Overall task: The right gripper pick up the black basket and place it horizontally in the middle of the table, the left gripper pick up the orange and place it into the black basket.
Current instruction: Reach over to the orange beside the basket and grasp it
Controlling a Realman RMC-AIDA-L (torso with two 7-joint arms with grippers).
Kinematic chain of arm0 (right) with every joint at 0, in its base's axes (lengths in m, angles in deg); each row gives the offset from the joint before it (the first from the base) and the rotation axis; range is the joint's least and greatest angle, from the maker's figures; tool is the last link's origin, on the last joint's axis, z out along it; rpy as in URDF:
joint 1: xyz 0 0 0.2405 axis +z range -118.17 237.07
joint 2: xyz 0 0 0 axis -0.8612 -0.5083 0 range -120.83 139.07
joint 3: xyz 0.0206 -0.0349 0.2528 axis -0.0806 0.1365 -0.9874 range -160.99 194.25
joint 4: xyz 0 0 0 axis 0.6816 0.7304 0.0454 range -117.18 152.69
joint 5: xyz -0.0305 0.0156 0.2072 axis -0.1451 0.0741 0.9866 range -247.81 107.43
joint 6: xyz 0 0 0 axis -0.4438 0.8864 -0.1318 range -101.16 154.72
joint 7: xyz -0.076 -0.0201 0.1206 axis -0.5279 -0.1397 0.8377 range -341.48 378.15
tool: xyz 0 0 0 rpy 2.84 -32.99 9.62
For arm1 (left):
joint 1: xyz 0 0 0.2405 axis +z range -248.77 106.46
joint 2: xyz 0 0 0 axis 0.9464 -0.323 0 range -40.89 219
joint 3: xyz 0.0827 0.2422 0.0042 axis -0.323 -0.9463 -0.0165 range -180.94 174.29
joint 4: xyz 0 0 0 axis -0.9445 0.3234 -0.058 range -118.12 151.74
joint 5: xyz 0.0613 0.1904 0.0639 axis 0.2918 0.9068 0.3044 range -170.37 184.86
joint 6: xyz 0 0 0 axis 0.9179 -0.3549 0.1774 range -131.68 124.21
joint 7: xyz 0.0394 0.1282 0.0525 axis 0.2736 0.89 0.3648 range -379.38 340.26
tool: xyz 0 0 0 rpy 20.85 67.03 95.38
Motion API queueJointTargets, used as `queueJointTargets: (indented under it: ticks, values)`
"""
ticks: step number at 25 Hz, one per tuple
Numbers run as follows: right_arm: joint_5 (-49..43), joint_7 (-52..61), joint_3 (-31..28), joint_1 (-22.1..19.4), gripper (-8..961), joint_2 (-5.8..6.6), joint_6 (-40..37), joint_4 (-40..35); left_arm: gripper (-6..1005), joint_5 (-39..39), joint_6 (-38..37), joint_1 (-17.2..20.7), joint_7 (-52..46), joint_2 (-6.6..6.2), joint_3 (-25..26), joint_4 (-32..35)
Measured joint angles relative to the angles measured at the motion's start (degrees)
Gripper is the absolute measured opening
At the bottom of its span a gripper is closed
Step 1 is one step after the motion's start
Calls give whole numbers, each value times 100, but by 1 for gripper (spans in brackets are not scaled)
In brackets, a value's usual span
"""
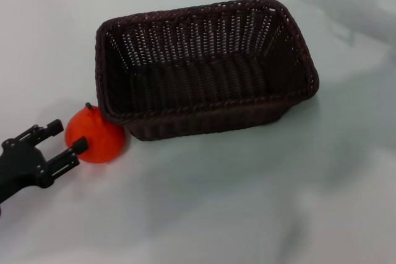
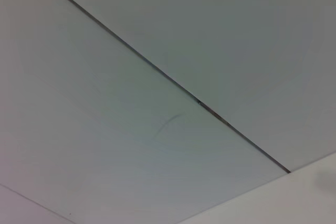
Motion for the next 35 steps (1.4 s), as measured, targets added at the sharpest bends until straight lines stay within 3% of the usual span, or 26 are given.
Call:
queueJointTargets:
  ticks: [5,14,21,32,35]
  values:
    - [3,-38,-38,14,927,-31,-28,0,696,237,-255,-155,-2,65,-6,2]
    - [133,-127,-46,-43,927,-33,-28,33,507,614,-865,-412,-132,150,-64,-68]
    - [156,-143,-53,-69,927,-33,-117,88,266,628,-872,-384,-106,160,-26,-196]
    - [183,-145,-55,-48,928,-39,-221,120,155,619,-664,-222,-103,138,0,-463]
    - [244,-152,-55,-40,928,-37,-255,159,134,598,-384,-65,-112,134,260,-665]
